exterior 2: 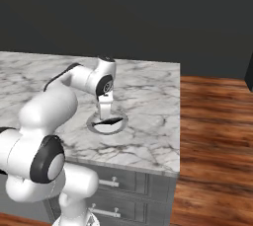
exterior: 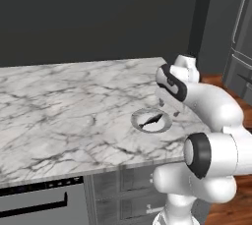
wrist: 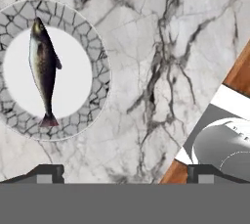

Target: Place the fish on the bottom rack of the oven, and slide the tray back inside. Close the oven door.

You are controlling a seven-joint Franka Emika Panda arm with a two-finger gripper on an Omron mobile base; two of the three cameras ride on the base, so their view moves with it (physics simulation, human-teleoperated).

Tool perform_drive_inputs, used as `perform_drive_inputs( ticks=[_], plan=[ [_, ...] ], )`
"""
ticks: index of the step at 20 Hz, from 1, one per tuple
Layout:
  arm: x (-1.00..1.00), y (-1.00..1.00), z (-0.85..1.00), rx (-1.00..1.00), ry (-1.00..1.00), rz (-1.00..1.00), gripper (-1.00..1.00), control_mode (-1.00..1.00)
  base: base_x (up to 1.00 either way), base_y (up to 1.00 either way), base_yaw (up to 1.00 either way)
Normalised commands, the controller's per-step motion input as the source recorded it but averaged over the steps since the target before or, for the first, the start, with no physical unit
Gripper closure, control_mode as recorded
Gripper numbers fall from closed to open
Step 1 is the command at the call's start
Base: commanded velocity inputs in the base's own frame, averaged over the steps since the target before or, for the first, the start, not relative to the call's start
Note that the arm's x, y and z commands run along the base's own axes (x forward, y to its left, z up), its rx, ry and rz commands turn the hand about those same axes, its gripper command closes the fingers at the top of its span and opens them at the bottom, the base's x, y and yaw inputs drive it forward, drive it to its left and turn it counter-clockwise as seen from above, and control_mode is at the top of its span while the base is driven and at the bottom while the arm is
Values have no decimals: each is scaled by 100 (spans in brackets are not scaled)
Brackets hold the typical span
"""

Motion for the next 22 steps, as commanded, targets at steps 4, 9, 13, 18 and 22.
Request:
perform_drive_inputs(
  ticks=[4,9,13,18,22],
  plan=[
    [27,0,-35,0,6,-4,-100,-100,0,0,0],
    [28,0,-37,-1,2,0,-100,-100,0,0,0],
    [24,1,-40,-6,0,0,-100,-100,0,0,0],
    [19,1,-39,-6,0,0,-100,-100,0,0,0],
    [21,0,-33,-1,0,0,-100,-100,0,0,0]
  ],
)
